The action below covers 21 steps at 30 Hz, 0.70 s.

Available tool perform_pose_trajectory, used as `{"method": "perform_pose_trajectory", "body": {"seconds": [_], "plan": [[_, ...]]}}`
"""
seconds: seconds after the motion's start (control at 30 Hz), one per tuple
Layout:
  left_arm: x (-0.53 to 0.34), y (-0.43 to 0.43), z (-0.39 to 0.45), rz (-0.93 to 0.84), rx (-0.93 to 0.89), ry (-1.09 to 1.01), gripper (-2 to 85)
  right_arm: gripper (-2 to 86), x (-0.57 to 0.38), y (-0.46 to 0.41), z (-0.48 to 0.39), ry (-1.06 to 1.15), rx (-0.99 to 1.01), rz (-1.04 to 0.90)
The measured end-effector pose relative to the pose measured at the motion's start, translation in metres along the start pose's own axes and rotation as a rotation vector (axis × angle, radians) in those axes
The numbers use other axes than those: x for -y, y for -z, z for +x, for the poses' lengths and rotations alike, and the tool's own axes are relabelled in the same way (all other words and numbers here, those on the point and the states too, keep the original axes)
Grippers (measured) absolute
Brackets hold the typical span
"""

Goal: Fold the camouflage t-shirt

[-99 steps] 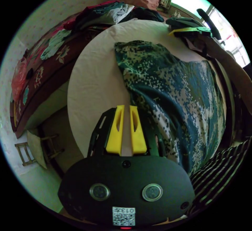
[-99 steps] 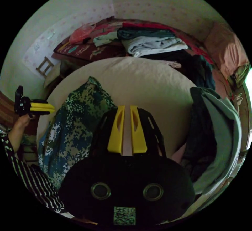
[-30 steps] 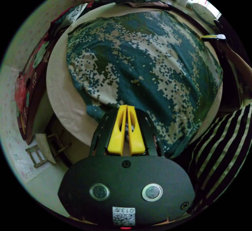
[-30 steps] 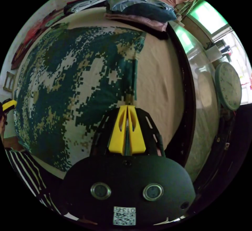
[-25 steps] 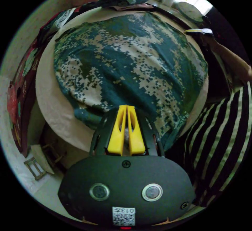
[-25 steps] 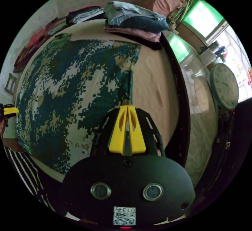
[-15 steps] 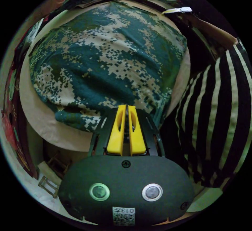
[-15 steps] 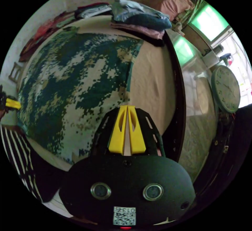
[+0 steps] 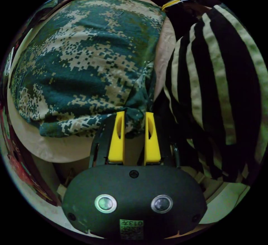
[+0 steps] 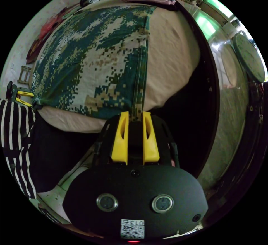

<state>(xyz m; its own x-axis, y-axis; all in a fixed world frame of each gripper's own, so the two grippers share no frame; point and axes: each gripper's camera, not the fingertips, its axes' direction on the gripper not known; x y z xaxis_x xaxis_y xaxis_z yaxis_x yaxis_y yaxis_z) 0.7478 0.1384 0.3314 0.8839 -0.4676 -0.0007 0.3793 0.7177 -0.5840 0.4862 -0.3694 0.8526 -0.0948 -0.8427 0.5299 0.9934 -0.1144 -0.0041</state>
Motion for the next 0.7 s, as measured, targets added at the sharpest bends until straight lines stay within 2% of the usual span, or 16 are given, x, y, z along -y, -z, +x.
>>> {"method": "perform_pose_trajectory", "body": {"seconds": [0.03, 0.17, 0.3, 0.37, 0.5, 0.6, 0.7], "plan": [[0.001, 0.000, -0.005, -0.010, 0.032, 0.028, 7.4, 6.1, 0.002, 0.000, 0.003, -0.003, 0.003, -0.016], [0.002, 0.006, -0.024, -0.045, -0.026, 0.085, 3.5, 2.2, 0.007, 0.007, 0.004, 0.037, -0.019, -0.055], [-0.005, 0.028, -0.038, -0.054, -0.085, 0.067, 2.4, 1.3, 0.015, 0.032, 0.001, 0.118, -0.079, -0.058], [-0.011, 0.047, -0.055, -0.033, -0.159, 0.079, 2.2, 1.1, 0.020, 0.044, 0.002, 0.153, -0.093, -0.060], [-0.017, 0.076, -0.087, 0.029, -0.191, 0.127, 1.9, 1.0, 0.038, 0.066, 0.009, 0.194, -0.103, -0.055], [-0.018, 0.081, -0.108, 0.049, -0.296, 0.134, 1.8, 1.0, 0.046, 0.069, 0.016, 0.181, -0.125, -0.048], [-0.023, 0.093, -0.127, 0.089, -0.269, 0.155, 1.9, 1.0, 0.056, 0.080, 0.028, 0.110, -0.042, 0.032]]}}
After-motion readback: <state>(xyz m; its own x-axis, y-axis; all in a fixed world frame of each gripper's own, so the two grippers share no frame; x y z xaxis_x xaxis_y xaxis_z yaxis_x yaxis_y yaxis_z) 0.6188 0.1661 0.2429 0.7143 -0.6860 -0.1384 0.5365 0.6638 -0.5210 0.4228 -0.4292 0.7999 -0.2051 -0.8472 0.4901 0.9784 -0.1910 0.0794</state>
